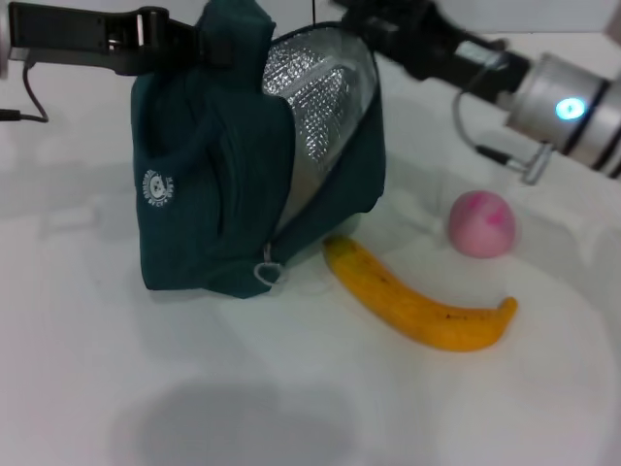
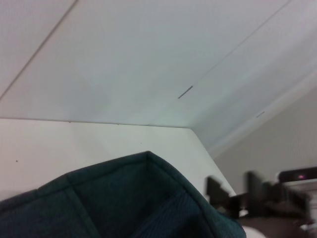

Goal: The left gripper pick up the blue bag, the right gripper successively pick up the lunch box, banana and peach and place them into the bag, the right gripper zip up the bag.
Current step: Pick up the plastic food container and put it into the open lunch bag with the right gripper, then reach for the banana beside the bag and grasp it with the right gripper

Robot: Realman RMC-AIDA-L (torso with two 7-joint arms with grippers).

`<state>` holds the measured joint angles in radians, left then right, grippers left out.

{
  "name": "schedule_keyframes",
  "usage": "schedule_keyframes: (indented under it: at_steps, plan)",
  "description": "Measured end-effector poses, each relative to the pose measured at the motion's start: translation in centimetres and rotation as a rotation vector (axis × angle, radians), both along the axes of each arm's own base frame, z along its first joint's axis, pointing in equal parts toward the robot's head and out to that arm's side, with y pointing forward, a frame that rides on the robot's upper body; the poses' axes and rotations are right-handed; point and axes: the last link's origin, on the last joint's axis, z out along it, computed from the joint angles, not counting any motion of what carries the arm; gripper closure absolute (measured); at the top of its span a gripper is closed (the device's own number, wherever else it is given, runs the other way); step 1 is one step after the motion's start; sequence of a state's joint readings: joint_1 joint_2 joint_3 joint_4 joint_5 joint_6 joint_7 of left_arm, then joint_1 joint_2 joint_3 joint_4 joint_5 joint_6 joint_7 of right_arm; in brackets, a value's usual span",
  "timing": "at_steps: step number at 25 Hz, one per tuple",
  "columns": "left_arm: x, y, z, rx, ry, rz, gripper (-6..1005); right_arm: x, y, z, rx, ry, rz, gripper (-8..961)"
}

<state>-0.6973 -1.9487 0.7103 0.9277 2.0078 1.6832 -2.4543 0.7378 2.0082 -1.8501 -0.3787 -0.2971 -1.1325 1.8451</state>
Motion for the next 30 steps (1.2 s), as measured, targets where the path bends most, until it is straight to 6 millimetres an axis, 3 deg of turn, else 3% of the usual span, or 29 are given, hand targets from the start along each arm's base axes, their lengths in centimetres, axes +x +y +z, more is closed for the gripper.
schedule_keyframes:
  at_steps: [5, 10, 11, 13, 17, 21, 26, 30]
  plan:
    - [-0.5, -0.1, 0.5, 0.02, -0.009, 0.017, 922, 1.9, 0.1, 5.0, 0.15, -0.025, 0.11, 457]
    - [-1.2, -0.2, 0.9, 0.027, -0.007, 0.033, 922, 1.7, 0.7, 9.2, 0.171, -0.26, 0.29, 347]
    - [-1.2, -0.2, 0.9, 0.028, -0.007, 0.034, 922, 0.9, 1.1, 10.5, 0.147, -0.409, 0.359, 325]
    - [-1.2, -0.2, 0.9, 0.028, -0.007, 0.035, 922, 0.6, 1.2, 10.7, 0.135, -0.455, 0.378, 279]
    - [-1.2, -0.2, 0.9, 0.027, -0.008, 0.038, 921, -2.3, 1.0, 11.7, 0.042, -0.807, 0.486, 186]
    - [-1.1, -0.2, 0.7, 0.024, -0.011, 0.034, 921, -5.8, -0.2, 11.9, -0.093, -1.092, 0.587, 186]
    - [-1.1, -0.3, 0.5, 0.019, -0.013, 0.035, 920, -8.2, -1.9, 10.5, -0.25, -1.245, 0.713, 185]
    - [-1.1, -0.3, 0.5, 0.018, -0.014, 0.036, 920, -8.8, -2.7, 8.7, -0.327, -1.302, 0.77, 185]
